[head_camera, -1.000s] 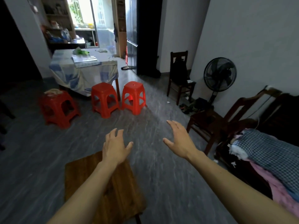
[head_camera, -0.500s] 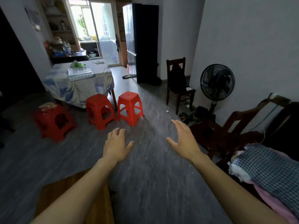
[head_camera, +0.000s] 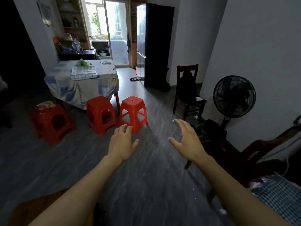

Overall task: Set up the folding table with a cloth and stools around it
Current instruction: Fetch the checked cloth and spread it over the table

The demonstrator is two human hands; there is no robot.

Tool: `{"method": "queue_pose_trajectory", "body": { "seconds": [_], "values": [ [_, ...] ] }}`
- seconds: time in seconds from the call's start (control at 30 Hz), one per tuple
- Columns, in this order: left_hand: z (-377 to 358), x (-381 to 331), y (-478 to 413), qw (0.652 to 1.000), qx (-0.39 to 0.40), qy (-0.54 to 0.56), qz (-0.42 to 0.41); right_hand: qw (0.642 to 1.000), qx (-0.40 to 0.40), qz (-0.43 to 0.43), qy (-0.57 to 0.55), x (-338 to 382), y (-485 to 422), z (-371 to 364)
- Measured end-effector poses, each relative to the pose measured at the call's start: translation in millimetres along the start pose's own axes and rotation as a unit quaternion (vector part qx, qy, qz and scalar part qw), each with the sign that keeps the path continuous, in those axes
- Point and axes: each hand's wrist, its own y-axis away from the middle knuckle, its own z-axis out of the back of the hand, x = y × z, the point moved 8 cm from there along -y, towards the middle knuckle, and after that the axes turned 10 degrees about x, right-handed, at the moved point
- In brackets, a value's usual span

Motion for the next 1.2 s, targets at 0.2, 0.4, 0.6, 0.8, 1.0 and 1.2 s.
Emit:
{"method": "queue_pose_trajectory", "body": {
  "seconds": [0.2, 0.4, 0.6, 0.8, 1.0, 1.2],
  "values": [
    [-8, 12, -107, 0.999, -0.012, 0.048, 0.006, 0.999, 0.027, 0.012, 0.042, -14, -108, 3],
    [-4, 40, -184, 0.997, -0.019, 0.071, 0.018, 0.999, 0.025, 0.03, 0.037, -25, -198, -4],
    [-3, 89, -245, 0.997, -0.041, 0.049, 0.047, 0.997, 0.044, 0.06, 0.024, -30, -289, -36],
    [-12, 122, -335, 0.994, -0.032, 0.008, 0.103, 0.993, 0.049, 0.111, 0.005, -44, -407, -60],
    [3, 151, -423, 0.986, -0.043, 0.021, 0.161, 0.988, 0.071, 0.13, -0.028, -52, -534, -74],
    [19, 199, -467, 0.973, -0.062, 0.015, 0.222, 0.979, 0.097, 0.178, -0.007, -21, -623, -100]
  ]
}}
